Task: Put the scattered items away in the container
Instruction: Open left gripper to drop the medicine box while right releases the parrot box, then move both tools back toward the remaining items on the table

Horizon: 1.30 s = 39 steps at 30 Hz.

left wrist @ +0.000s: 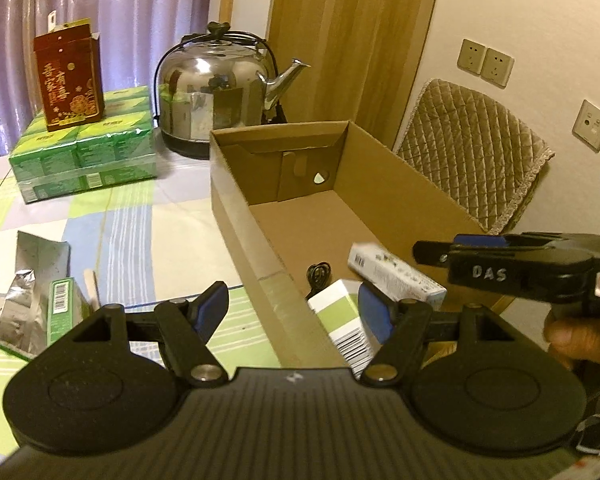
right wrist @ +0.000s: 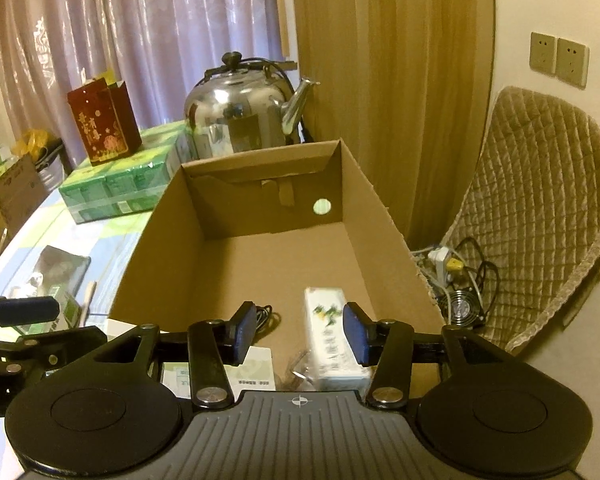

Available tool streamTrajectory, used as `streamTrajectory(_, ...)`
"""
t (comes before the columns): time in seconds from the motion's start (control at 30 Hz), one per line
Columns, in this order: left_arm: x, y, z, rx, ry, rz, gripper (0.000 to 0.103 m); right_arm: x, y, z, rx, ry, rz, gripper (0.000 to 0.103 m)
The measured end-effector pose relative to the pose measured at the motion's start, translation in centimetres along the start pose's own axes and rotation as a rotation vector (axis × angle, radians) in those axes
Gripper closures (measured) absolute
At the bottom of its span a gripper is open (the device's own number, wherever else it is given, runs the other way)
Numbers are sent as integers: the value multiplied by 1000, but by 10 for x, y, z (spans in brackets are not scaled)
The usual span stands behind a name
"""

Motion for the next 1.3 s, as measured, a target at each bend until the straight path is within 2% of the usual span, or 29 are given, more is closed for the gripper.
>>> streamTrajectory(0.73,-61,34,41,-25,-68,22,36,-58,14,46,-12,-26,-8,48)
streamTrajectory(0.83,-70,39,48,-26,-79,26,35,-66,17,57,-9,-37,-13,43)
streamTrajectory(1.0,-85,46,63,-34,-105,33,34,-77,18,77,-13,-55,-23,29)
streamTrajectory(1.3,-120,69,105,-57,-181,41,23,-92,20,123,-54,-116,-38,11)
Point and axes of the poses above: each gripper's, at about its wrist camera, not at the fingertips, and x roughly the way its jaws point, z to its left, y to its underside, the point moved 10 cm from there along x, roughly the way its jaws point, and after that the axes turned 9 degrees about -z, right-handed, at the moved point
